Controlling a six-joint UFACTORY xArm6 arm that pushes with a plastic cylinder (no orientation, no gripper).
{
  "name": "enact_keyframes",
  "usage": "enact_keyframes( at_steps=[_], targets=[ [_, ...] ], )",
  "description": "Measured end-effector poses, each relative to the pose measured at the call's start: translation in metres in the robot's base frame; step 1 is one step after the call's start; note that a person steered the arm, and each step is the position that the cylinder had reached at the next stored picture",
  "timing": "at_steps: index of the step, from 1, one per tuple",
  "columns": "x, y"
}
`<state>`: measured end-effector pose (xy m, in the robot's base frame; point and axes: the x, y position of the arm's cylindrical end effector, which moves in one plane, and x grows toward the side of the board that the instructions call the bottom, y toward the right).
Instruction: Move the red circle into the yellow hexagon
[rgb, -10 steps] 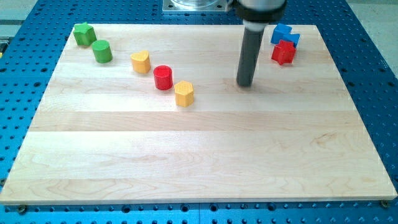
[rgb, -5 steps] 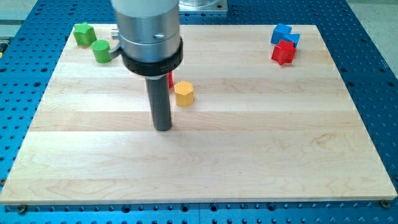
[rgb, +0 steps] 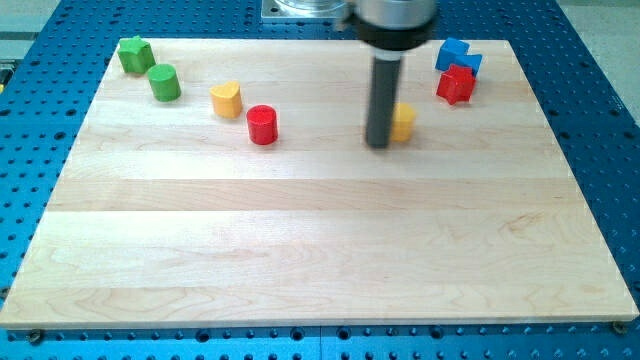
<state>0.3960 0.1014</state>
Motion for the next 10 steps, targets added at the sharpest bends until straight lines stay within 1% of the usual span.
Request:
enact_keyframes(
  at_steps=[1, 2, 3, 4, 5, 6, 7, 8, 9, 10],
  targets=[
    [-0.053, 0.044],
    [-0.071, 0.042],
    [0.010, -0.026],
    [0.035, -0.151],
    [-0.016, -0.193],
    [-0.039, -0.094],
    [-0.050, -0.093],
    [-0.032, -0.135],
    [-0.088, -0.128],
    [-0.109, -0.089]
  ],
)
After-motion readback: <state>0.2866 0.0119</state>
